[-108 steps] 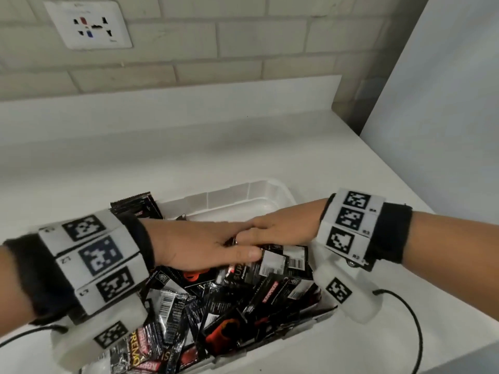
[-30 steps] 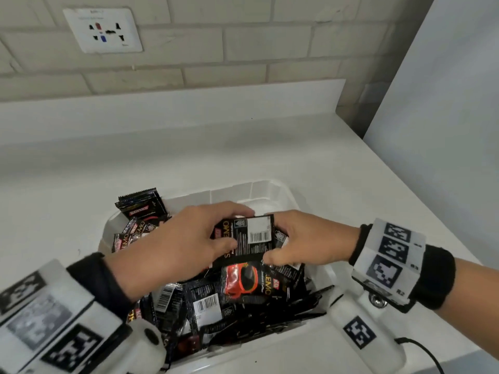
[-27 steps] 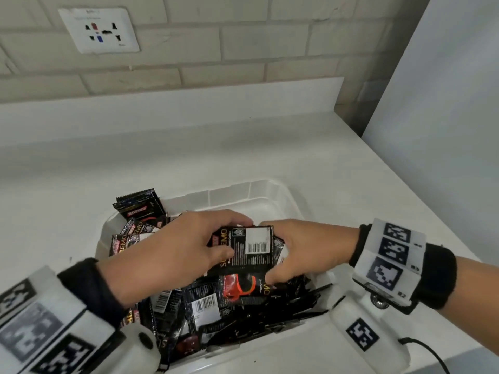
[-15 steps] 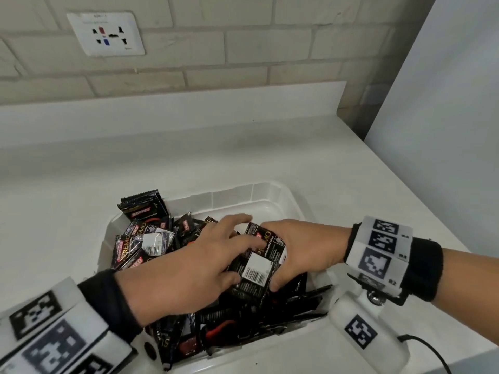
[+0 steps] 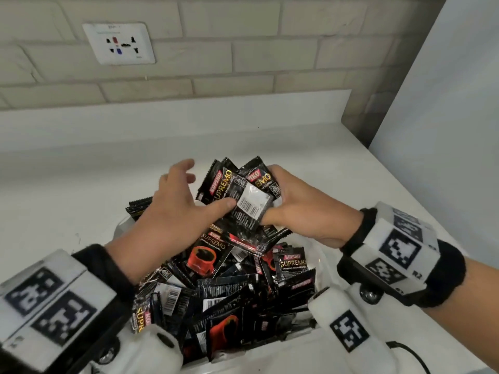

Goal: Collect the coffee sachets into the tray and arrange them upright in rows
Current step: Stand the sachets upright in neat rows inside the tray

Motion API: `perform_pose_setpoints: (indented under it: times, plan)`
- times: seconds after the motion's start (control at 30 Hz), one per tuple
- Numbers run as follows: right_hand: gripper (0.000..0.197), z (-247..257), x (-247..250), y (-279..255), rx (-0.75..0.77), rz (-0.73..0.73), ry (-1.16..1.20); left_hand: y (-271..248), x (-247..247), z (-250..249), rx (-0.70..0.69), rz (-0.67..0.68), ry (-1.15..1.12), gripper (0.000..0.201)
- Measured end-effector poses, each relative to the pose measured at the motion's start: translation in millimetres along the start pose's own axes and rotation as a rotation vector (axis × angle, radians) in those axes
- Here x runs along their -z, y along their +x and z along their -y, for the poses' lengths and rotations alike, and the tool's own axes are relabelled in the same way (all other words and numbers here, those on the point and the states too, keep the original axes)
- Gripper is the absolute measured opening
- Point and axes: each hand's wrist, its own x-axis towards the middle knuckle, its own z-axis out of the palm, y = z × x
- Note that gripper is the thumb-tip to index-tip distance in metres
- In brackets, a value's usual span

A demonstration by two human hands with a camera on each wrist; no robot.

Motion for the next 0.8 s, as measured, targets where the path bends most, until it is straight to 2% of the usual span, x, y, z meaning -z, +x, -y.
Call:
perform_pose_setpoints:
  times: [0.07, 0.1, 0.17, 0.2, 0.37, 0.47, 0.53, 0.6, 0.67, 0.8]
  plan:
    - [0.055, 1, -6, 0, 0.001, -0.013, -0.033, 1, -1, 1, 0.128, 0.083, -0.13, 0.078]
    - [0.054, 1, -9, 0, 0.013, -0.025, -0.082, 0, -3, 2, 0.172, 0.125, -0.207, 0.066]
    - [0.053, 0, -16, -1, 0.07, -0.05, -0.183, -3, -9, 0, 0.212, 0.178, -0.397, 0.021]
    - [0.053, 0, -20, -2, 0.097, -0.063, -0.225, -3, -12, 0, 0.23, 0.189, -0.491, 0.009]
    - [0.066, 7, -38, -5, 0.137, -0.076, -0.302, -8, -16, -9, 0.292, 0.225, -0.912, 0.028]
    - [0.071, 14, -46, -5, 0.125, -0.093, -0.253, -14, -15, -10, 0.237, 0.313, -1.097, 0.046]
    - [0.077, 19, -47, -7, 0.088, -0.038, -0.203, -17, -14, -7, 0.18, 0.369, -1.151, 0.052]
    - [0.082, 24, -43, -11, 0.016, 0.055, -0.131, -19, -14, -4, 0.193, 0.38, -1.141, 0.04]
    - [0.08, 26, -36, -14, -0.036, 0.128, 0.014, -21, -14, 4, 0.29, 0.342, -1.112, 0.023]
    - [0.063, 21, -23, -10, -0.078, 0.142, 0.562, -22, -11, 15, 0.41, 0.338, -1.068, 0.015]
